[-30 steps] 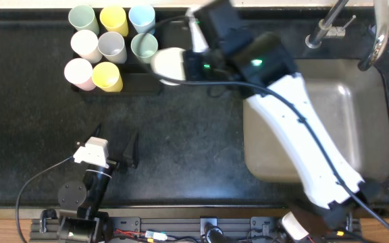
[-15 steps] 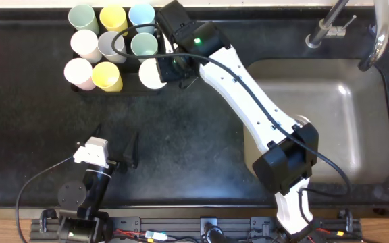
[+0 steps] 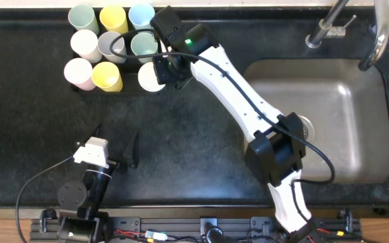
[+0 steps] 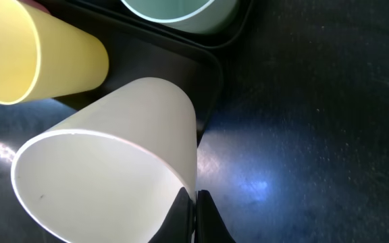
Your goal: Store Cups
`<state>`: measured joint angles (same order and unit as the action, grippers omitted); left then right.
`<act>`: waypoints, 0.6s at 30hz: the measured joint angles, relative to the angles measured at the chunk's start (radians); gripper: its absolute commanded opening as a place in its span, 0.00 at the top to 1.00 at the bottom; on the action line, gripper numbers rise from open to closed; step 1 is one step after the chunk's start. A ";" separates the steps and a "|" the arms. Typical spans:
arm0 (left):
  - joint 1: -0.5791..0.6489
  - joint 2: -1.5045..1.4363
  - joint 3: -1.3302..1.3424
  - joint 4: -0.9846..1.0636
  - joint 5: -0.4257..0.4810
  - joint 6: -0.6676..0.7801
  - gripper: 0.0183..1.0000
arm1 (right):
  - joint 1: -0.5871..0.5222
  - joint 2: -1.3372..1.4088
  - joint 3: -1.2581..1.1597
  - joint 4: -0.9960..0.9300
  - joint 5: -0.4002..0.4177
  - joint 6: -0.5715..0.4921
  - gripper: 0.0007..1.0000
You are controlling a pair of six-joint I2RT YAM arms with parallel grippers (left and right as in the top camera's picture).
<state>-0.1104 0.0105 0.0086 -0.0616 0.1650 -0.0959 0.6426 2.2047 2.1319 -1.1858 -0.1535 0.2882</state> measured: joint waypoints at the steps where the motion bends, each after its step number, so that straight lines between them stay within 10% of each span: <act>1: 0.000 0.000 0.000 0.000 0.000 0.000 0.00 | 0.000 0.005 0.000 0.005 0.000 0.000 0.96; 18: 0.000 0.000 0.000 0.000 0.000 0.000 0.00 | 0.006 0.063 0.000 0.050 0.001 0.000 0.92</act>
<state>-0.1104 0.0105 0.0086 -0.0616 0.1650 -0.0959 0.6483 2.2673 2.1319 -1.1358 -0.1528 0.2882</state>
